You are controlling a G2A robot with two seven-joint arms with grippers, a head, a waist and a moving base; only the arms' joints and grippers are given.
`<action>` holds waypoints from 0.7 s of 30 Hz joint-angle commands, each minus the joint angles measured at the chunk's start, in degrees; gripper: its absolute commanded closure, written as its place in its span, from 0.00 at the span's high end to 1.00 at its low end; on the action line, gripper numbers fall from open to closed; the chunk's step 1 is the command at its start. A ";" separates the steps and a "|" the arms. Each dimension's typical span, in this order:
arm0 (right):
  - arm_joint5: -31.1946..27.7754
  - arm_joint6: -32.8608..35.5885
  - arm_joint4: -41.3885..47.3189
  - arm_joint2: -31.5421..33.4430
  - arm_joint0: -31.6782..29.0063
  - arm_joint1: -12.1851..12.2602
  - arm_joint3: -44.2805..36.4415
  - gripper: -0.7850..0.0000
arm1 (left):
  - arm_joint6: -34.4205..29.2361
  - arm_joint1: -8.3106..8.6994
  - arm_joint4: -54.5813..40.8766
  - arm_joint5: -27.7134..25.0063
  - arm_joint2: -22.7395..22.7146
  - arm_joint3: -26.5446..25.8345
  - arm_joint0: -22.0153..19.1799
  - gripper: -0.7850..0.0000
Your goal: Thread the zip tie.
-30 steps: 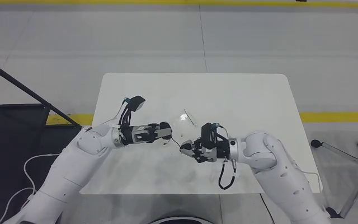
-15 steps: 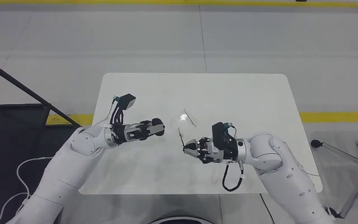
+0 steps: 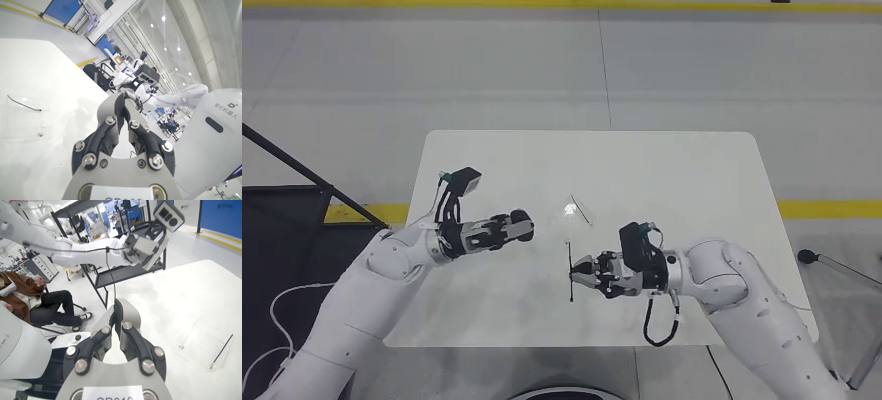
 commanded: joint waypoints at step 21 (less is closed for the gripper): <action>0.23 4.72 2.98 -7.04 7.20 -0.64 6.04 0.00 | -5.83 0.42 -4.65 5.84 7.83 -1.69 -3.96 0.46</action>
